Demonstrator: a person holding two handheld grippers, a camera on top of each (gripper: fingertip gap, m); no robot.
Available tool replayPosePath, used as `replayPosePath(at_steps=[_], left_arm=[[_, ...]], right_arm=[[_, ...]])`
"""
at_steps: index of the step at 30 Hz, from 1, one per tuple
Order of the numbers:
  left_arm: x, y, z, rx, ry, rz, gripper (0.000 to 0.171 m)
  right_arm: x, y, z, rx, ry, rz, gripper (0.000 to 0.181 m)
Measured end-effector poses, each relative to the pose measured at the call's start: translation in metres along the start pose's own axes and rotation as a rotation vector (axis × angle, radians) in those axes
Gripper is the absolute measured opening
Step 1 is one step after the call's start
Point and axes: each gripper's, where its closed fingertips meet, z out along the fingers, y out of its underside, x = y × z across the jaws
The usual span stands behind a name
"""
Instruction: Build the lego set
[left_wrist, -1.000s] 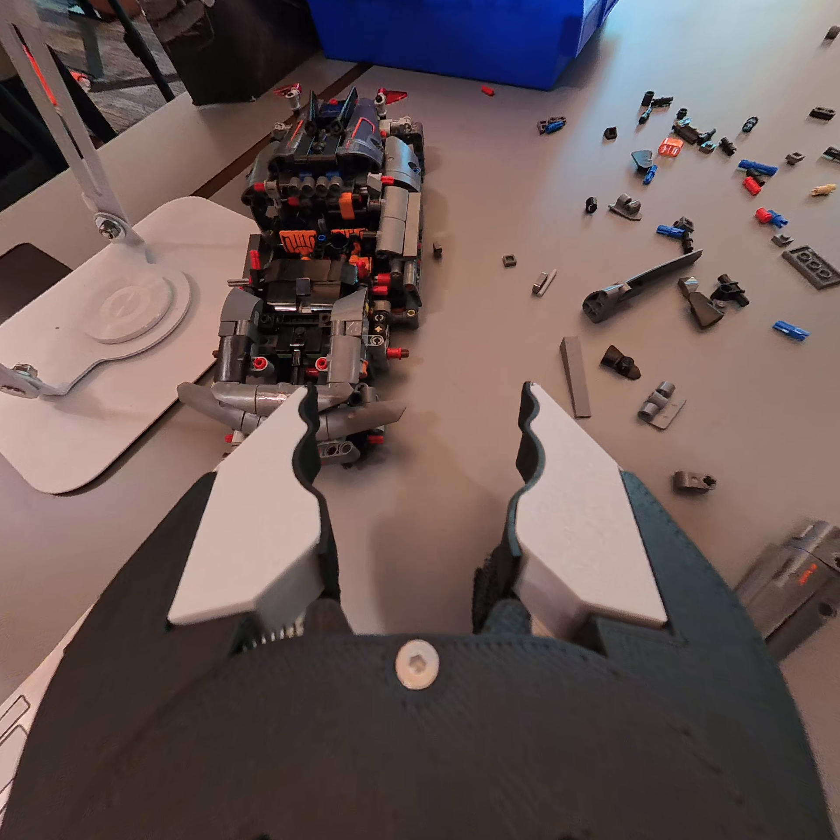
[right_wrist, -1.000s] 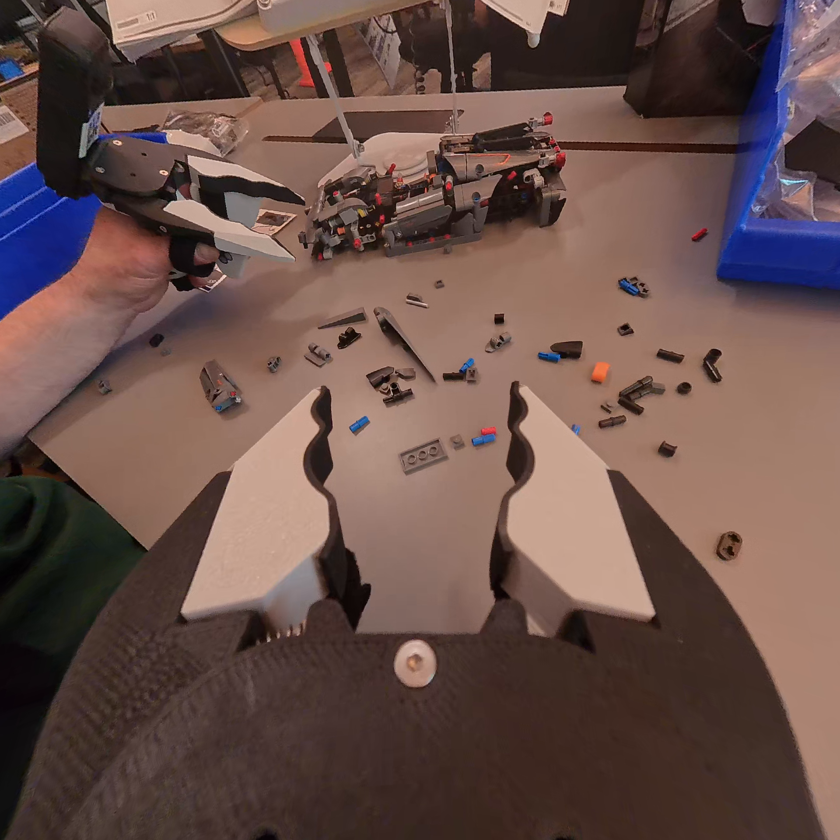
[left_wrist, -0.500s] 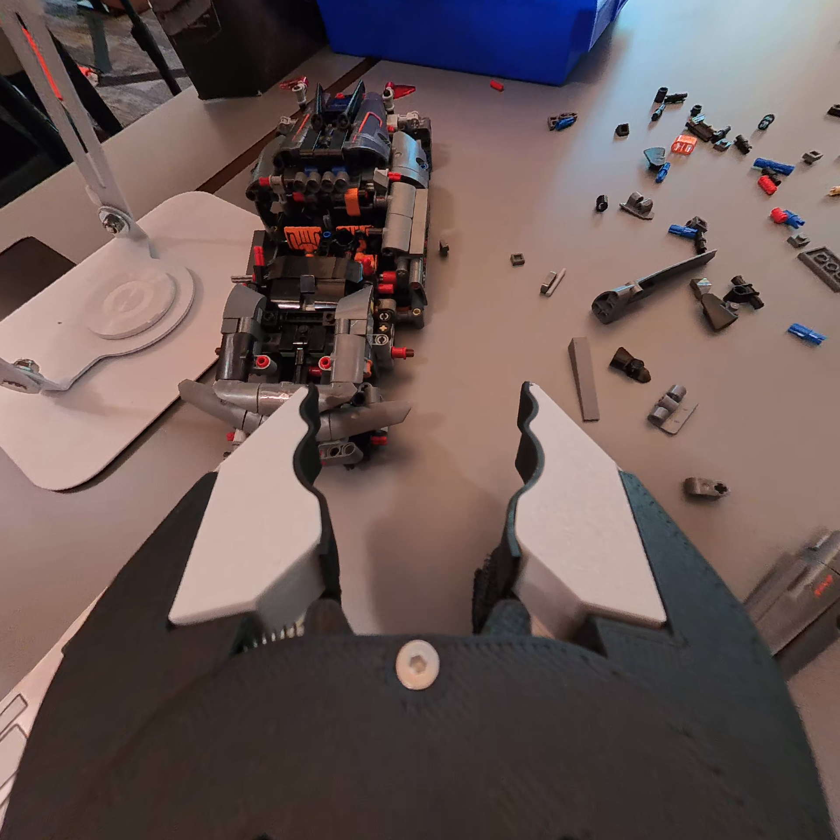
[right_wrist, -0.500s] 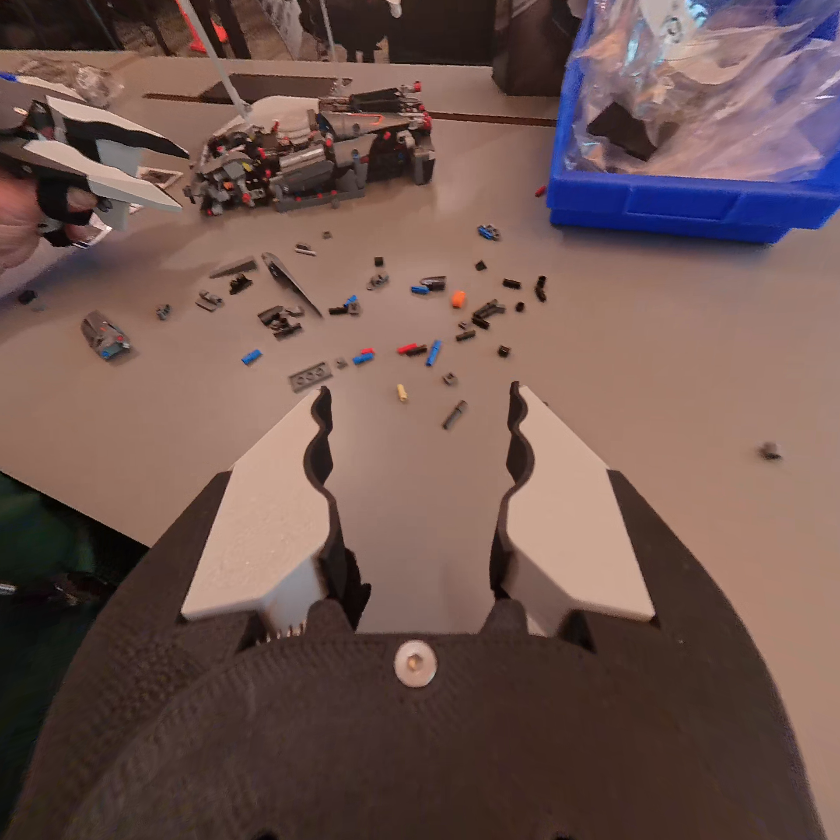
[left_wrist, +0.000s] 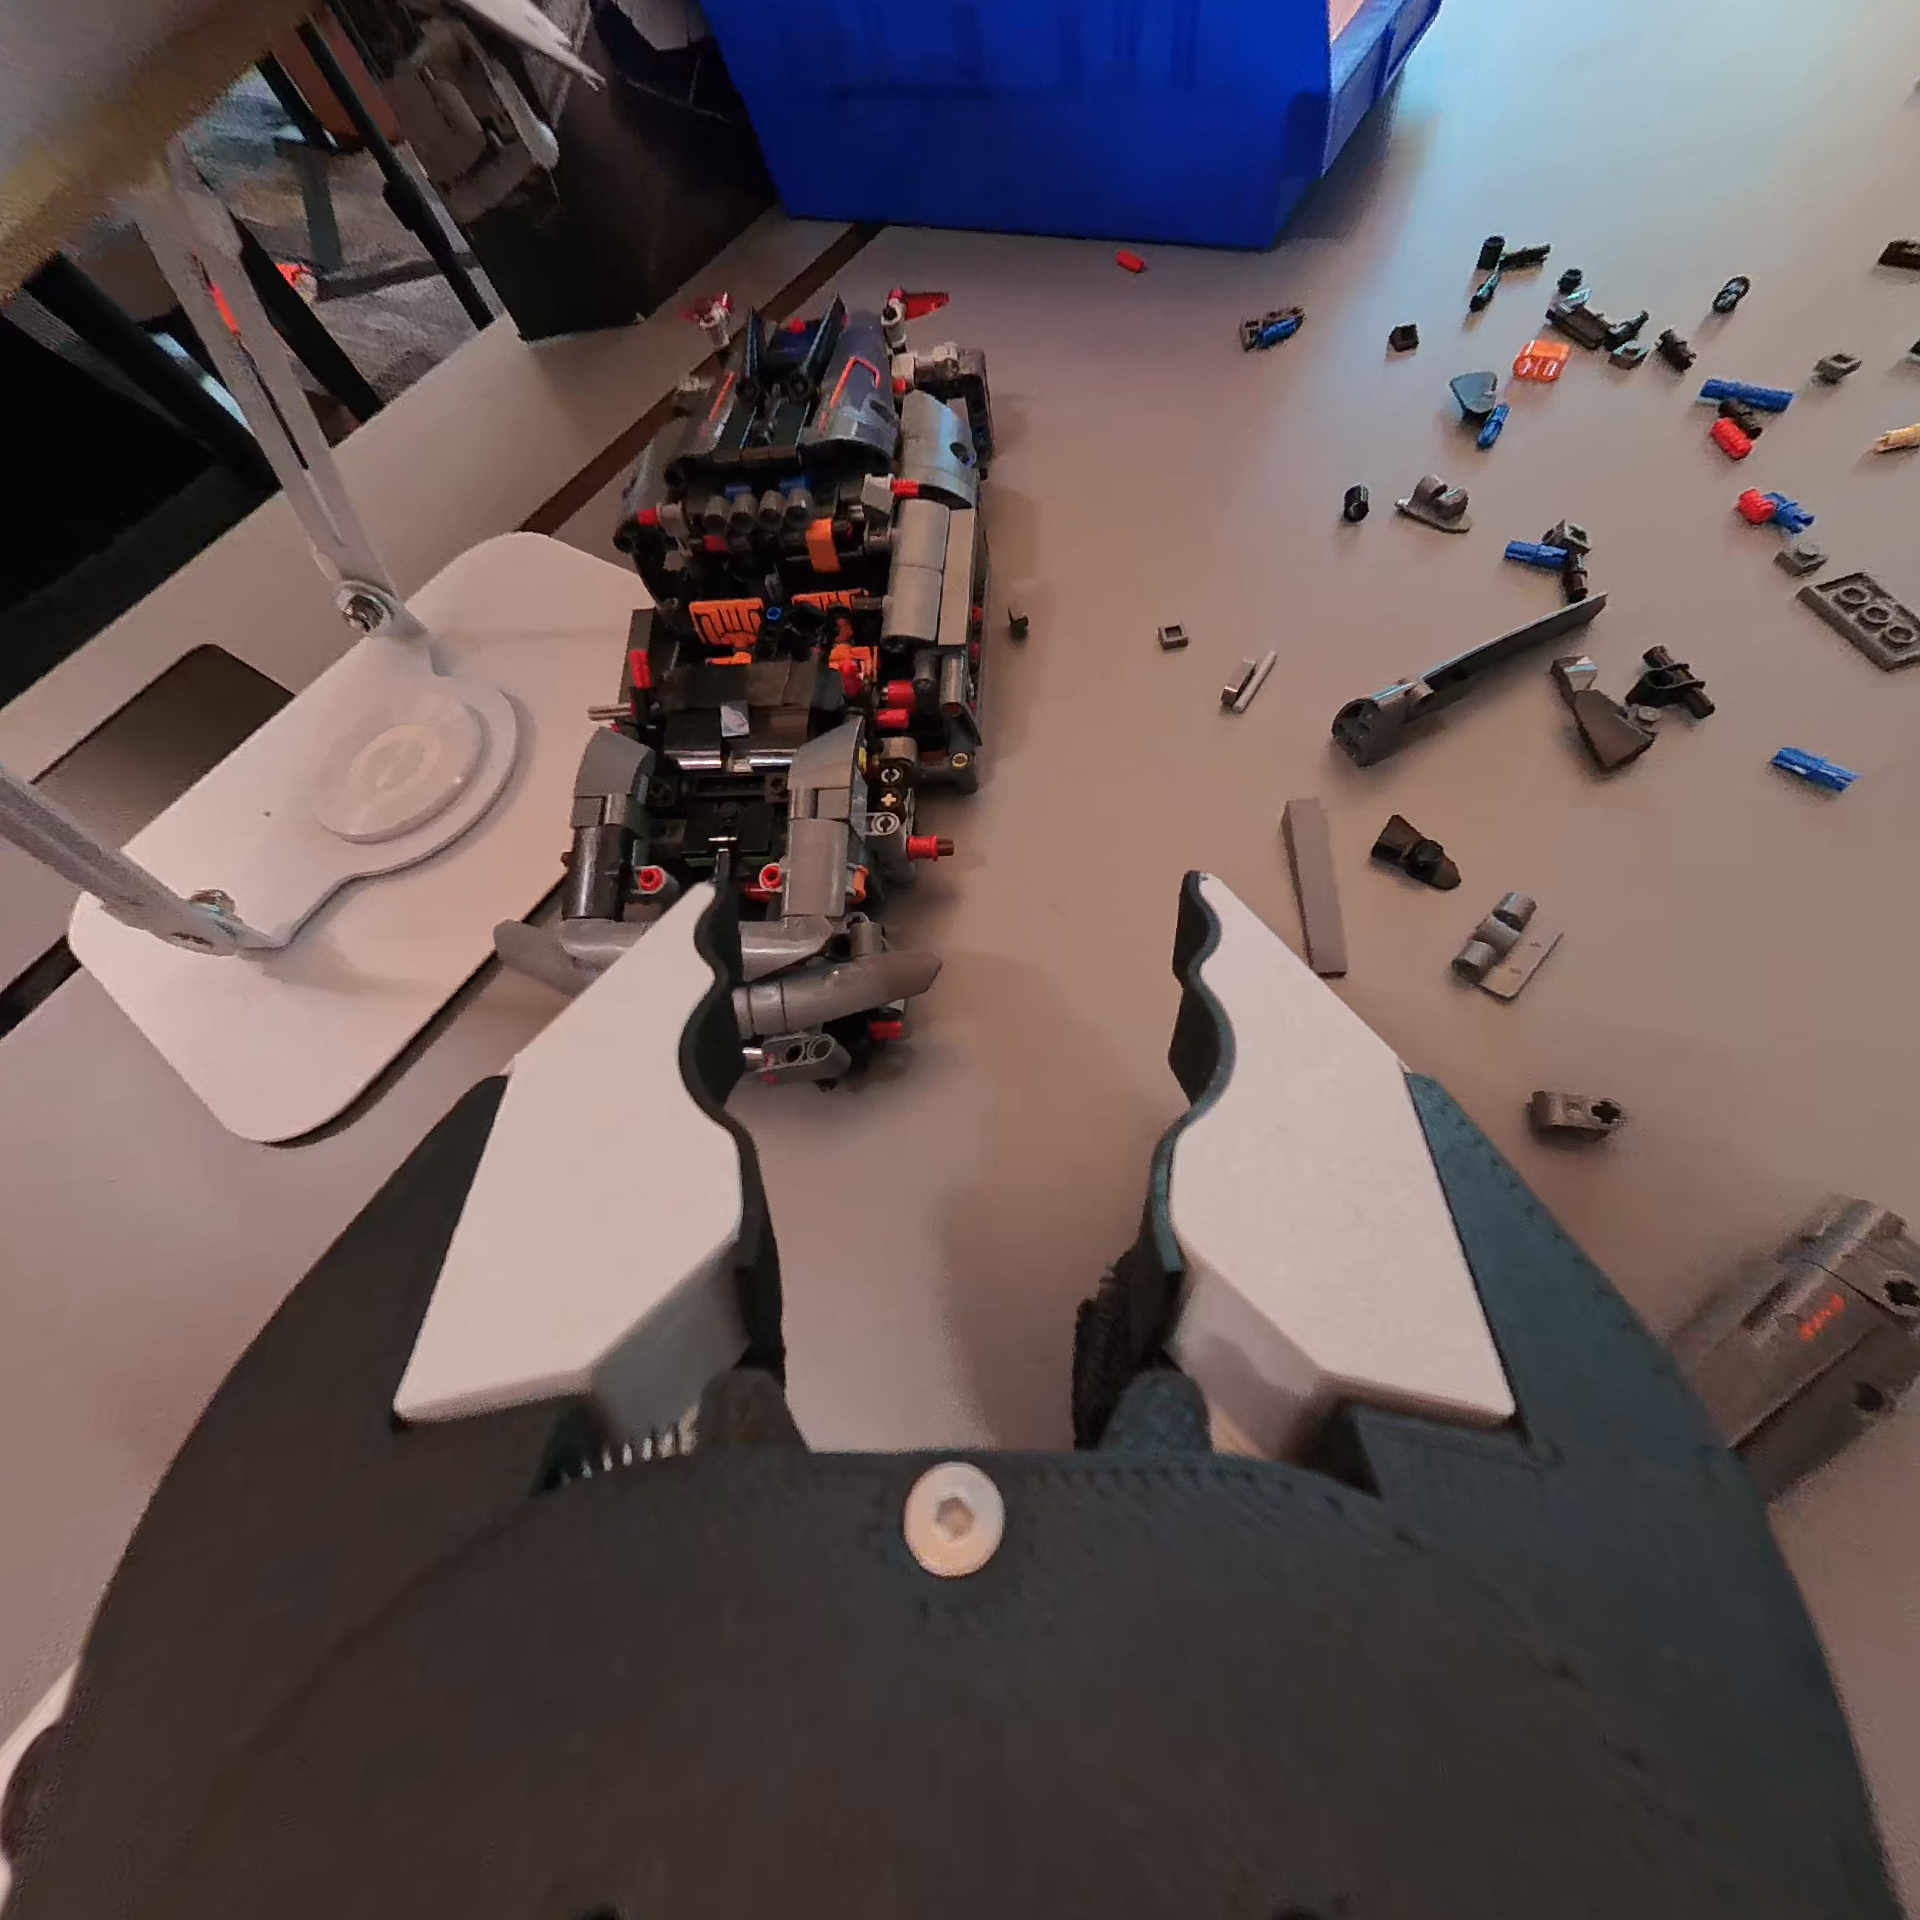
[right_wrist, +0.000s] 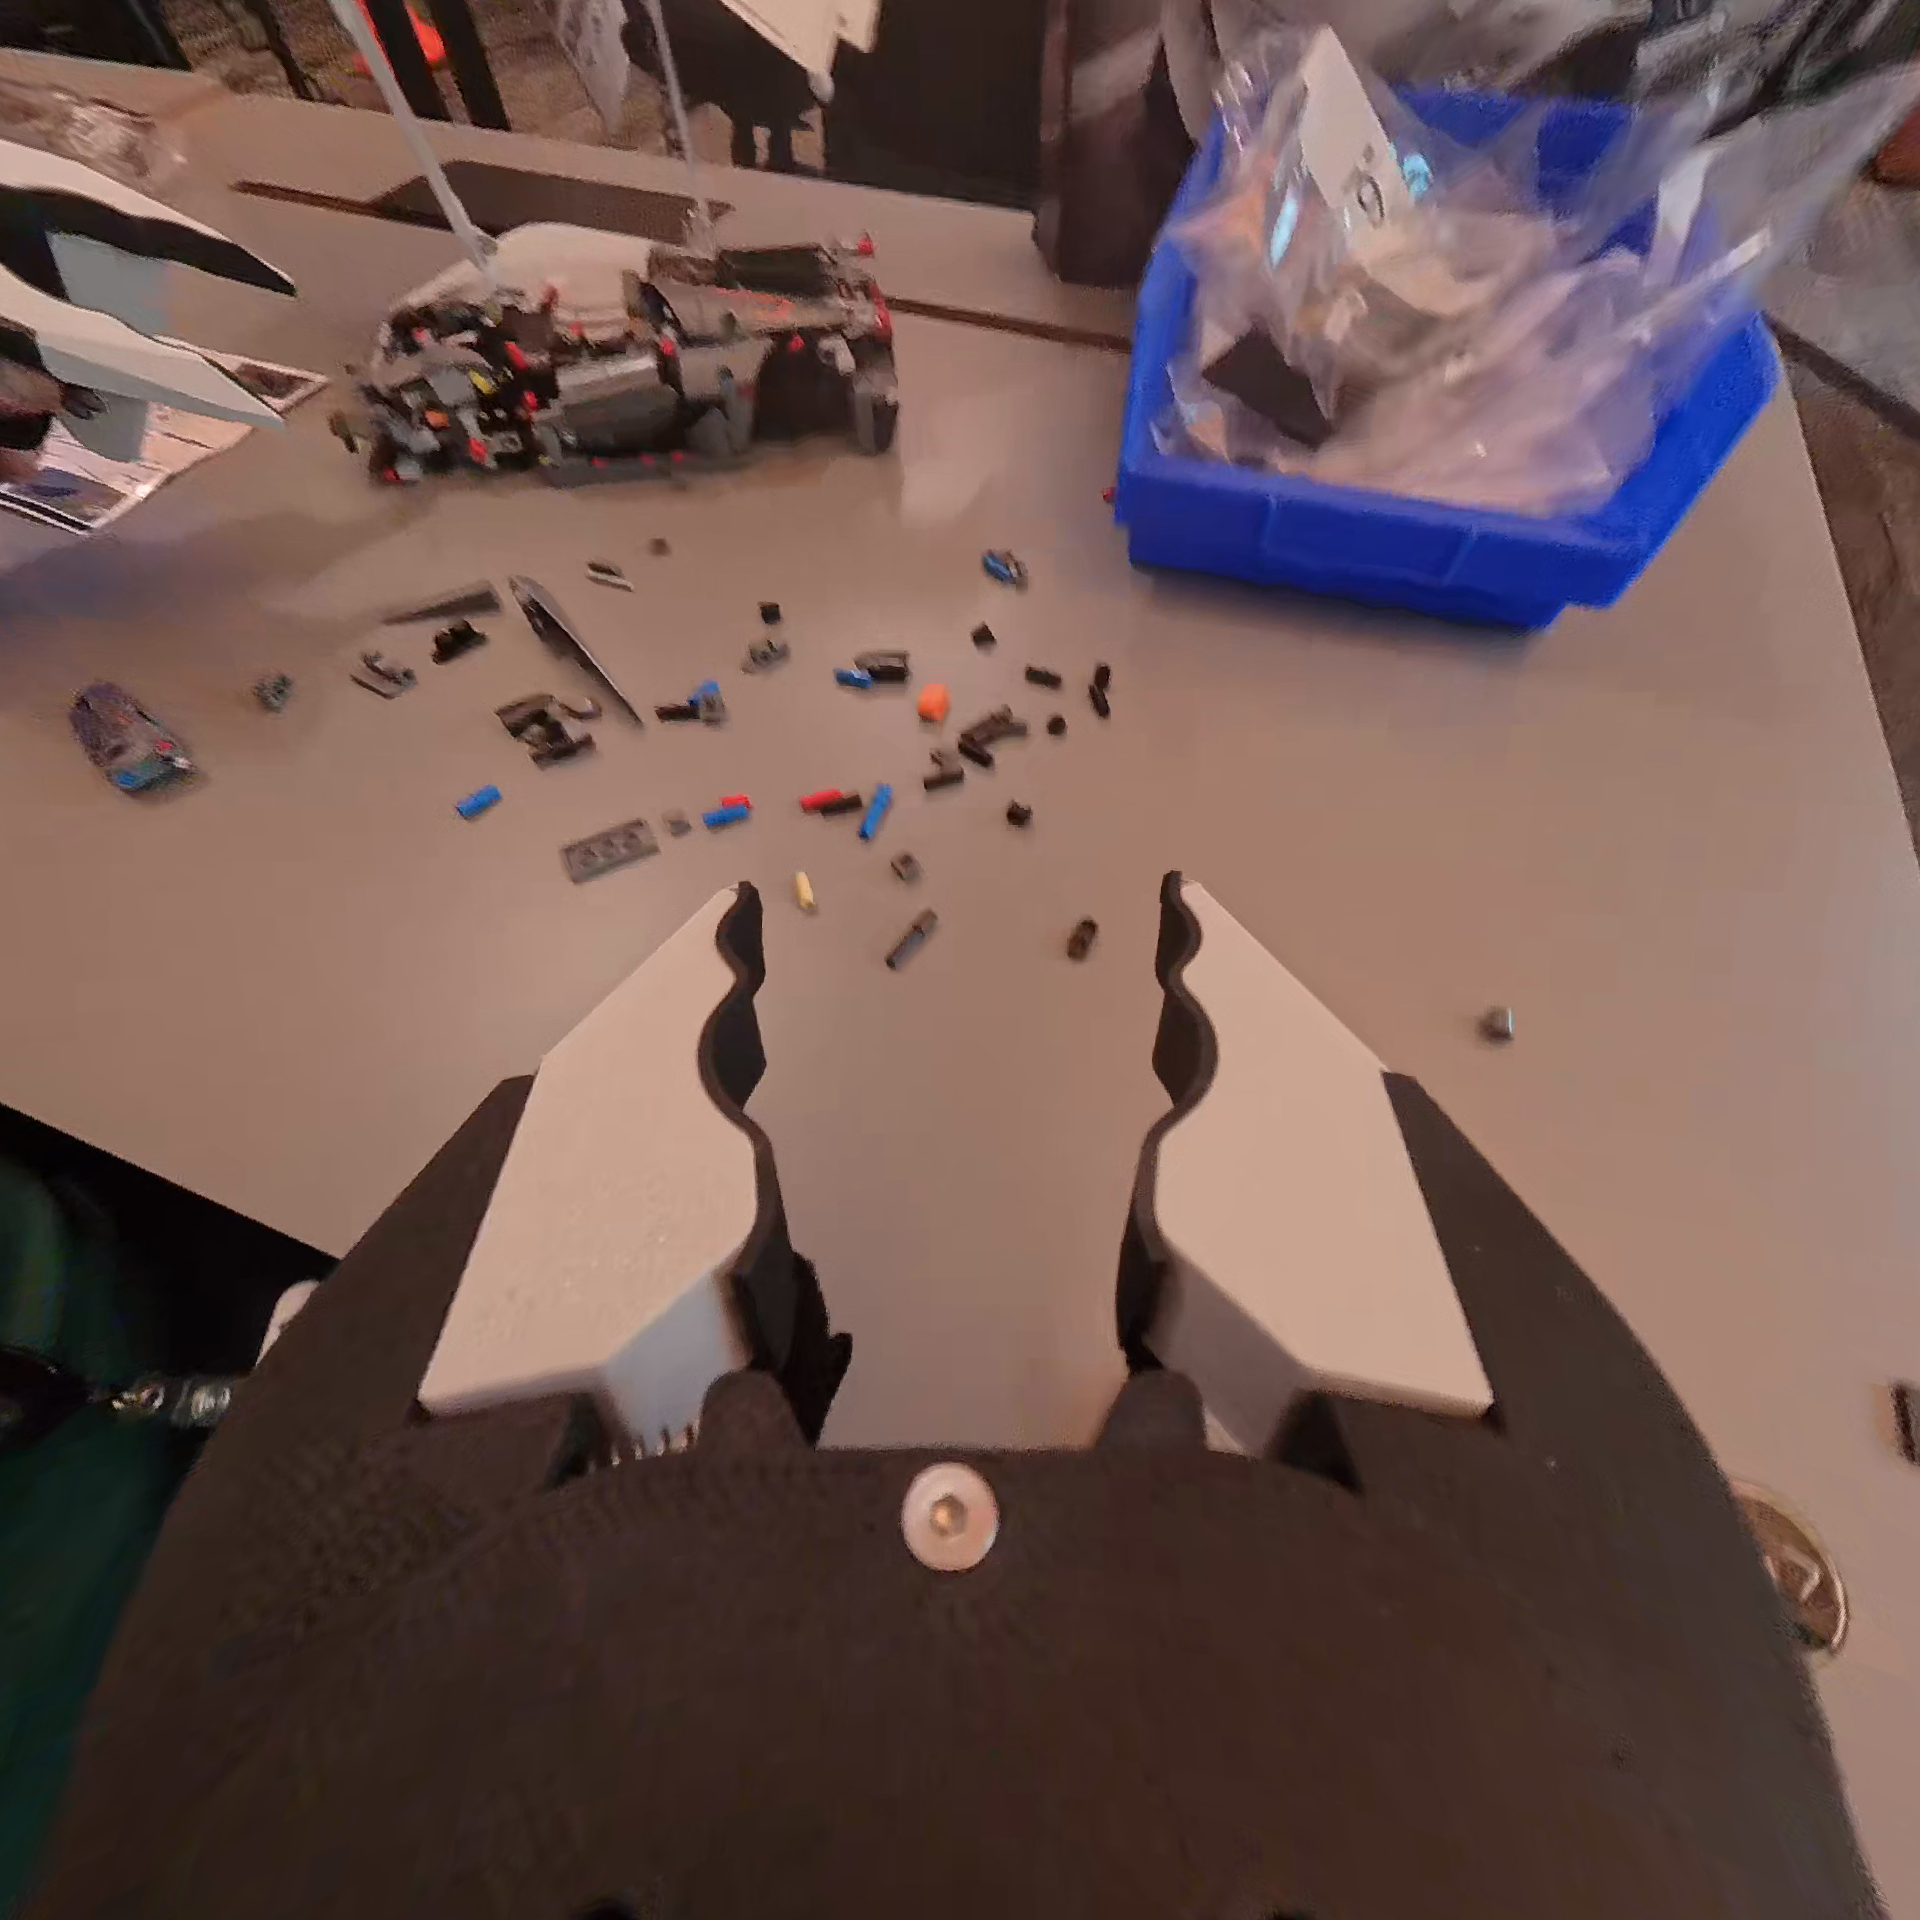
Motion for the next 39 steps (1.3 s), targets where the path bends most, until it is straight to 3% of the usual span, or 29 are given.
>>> replayPosePath(at_steps=[6, 9, 14, 19, 24, 39], left_arm=[[0.015, -0.005, -0.01, 0.001, 0.069, 0.031, 0.073], [0.036, -0.002, -0.012, -0.046, 0.149, 0.068, 0.073], [0.064, 0.009, -0.015, -0.127, 0.238, 0.123, 0.062], [0.083, 0.013, -0.017, -0.148, 0.301, 0.149, 0.049], [0.095, 0.023, -0.015, -0.179, 0.342, 0.191, 0.049], [0.092, 0.041, -0.014, -0.25, 0.36, 0.224, 0.046]], right_arm=[[-0.042, -0.068, 0.034, 0.038, -0.15, -0.023, 0.074], [-0.066, -0.082, 0.059, 0.079, -0.269, 0.038, 0.072], [-0.091, -0.058, 0.091, 0.052, -0.37, 0.118, 0.071], [-0.096, -0.046, 0.099, 0.011, -0.37, 0.025, 0.067], [-0.097, -0.04, 0.101, -0.006, -0.37, 0.004, 0.066], [-0.102, -0.028, 0.102, -0.037, -0.408, 0.023, 0.064]])
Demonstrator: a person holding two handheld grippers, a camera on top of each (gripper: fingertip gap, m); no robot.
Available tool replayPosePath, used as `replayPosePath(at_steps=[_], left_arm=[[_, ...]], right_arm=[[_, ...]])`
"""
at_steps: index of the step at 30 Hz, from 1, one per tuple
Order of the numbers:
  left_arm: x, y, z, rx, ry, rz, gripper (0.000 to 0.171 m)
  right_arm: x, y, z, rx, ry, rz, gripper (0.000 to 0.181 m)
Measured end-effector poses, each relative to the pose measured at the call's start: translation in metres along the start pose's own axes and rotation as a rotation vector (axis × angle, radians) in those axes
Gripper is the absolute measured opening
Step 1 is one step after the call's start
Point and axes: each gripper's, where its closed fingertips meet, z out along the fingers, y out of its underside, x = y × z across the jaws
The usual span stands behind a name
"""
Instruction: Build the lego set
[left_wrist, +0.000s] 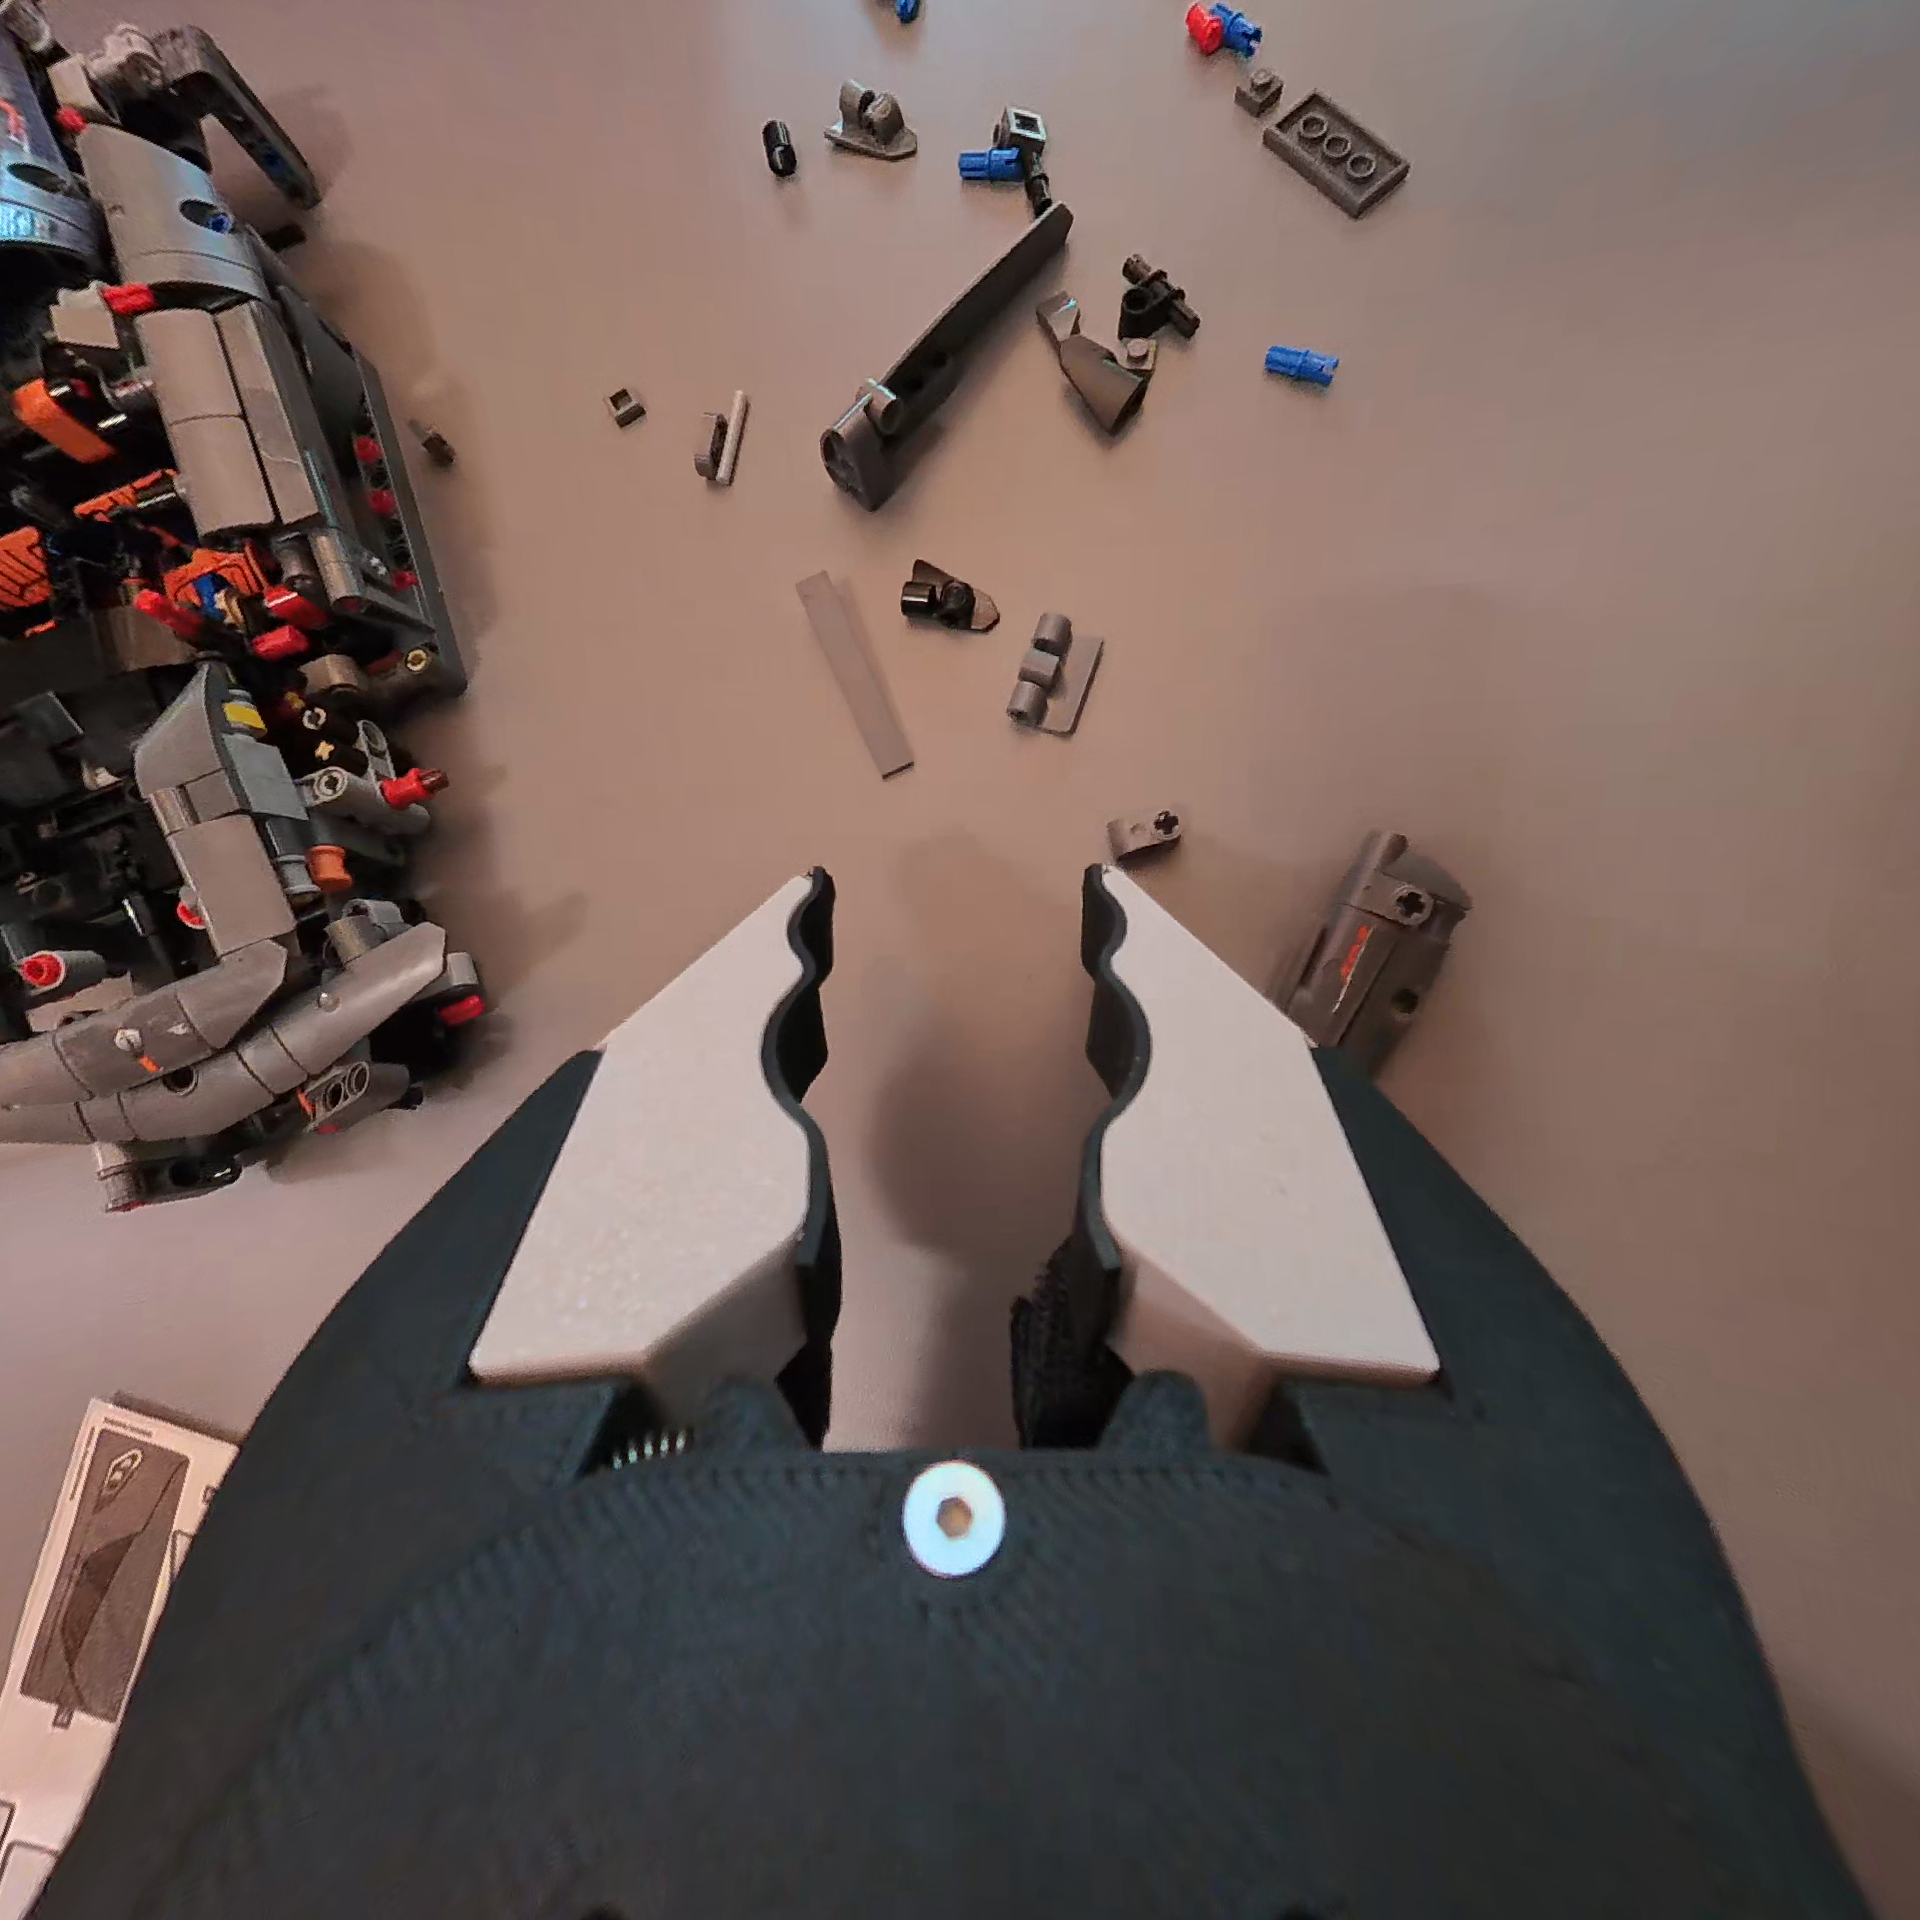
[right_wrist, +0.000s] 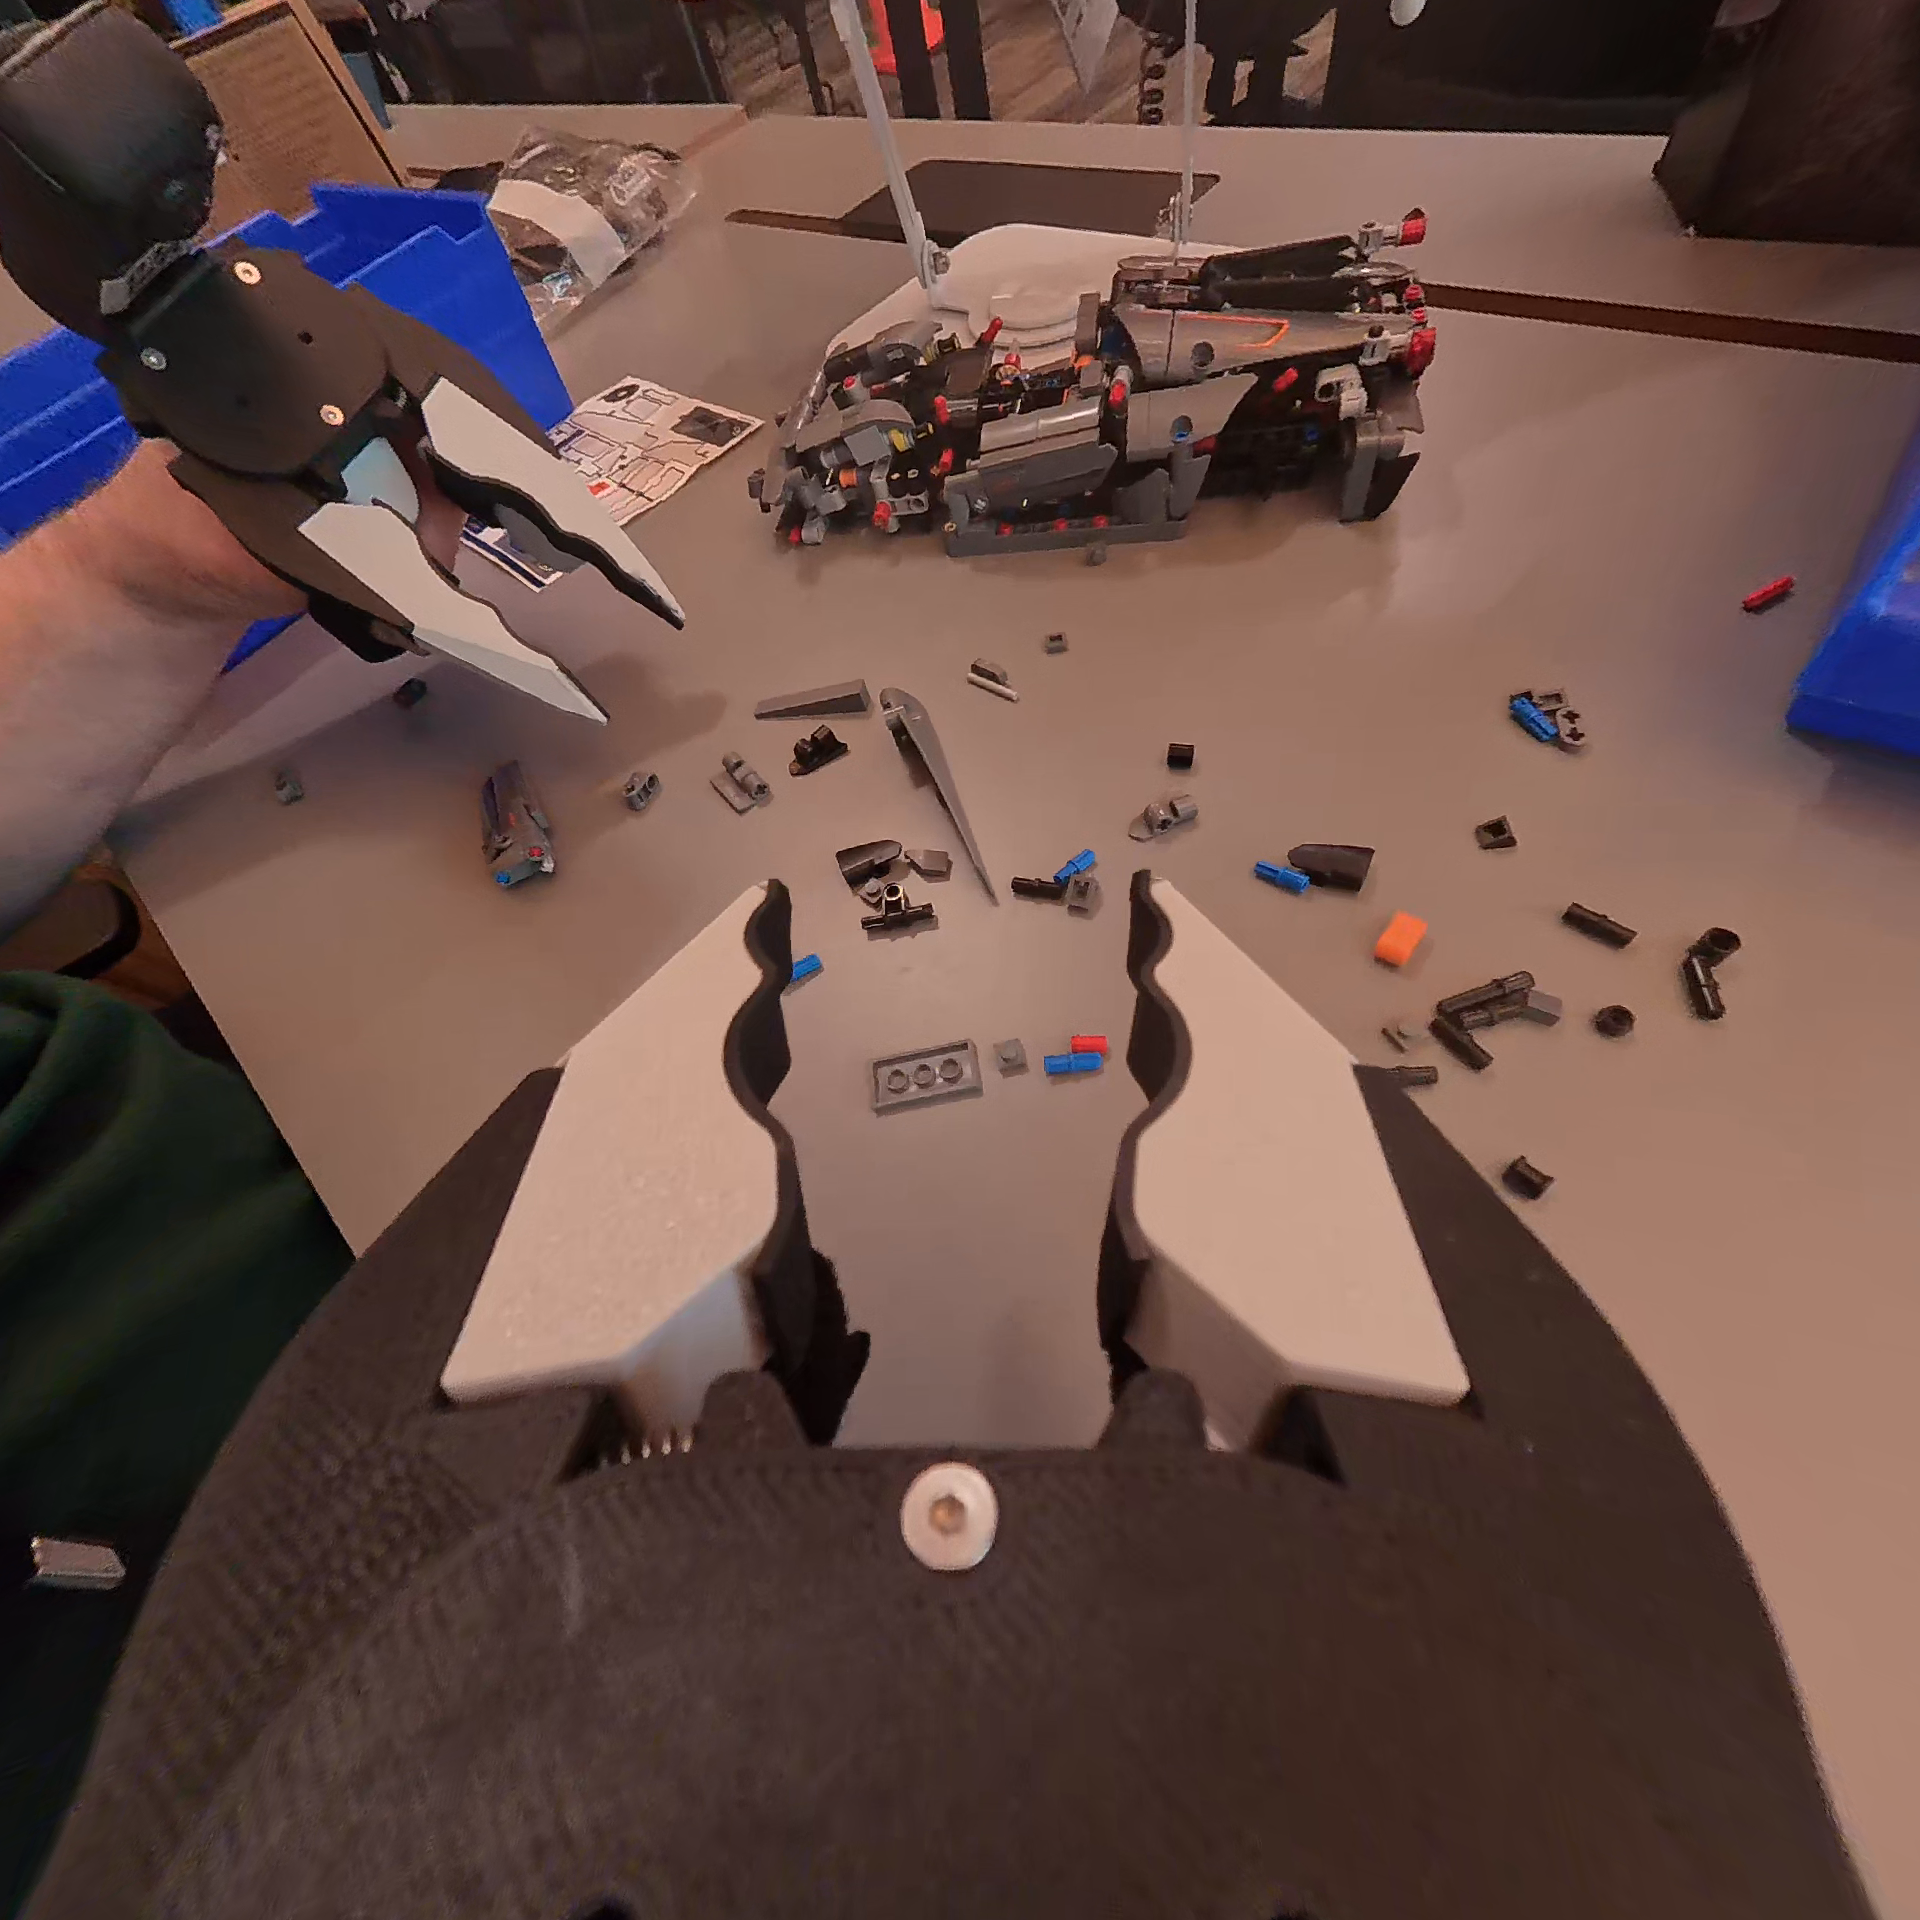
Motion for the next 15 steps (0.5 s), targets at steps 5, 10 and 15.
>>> replayPosePath(at_steps=[5, 10, 15], left_arm=[[0.001, 0.006, 0.002, -0.037, 0.01, 0.019, 0.047], [-0.002, 0.011, 0.0, -0.068, -0.005, 0.036, 0.047], [0.006, 0.012, 0.0, -0.07, 0.024, 0.047, 0.046]], right_arm=[[-0.008, 0.003, 0.005, -0.015, -0.033, 0.001, 0.063], [-0.007, -0.001, 0.0, -0.002, -0.028, -0.002, 0.063], [-0.007, -0.004, -0.003, 0.012, -0.028, 0.004, 0.062]])
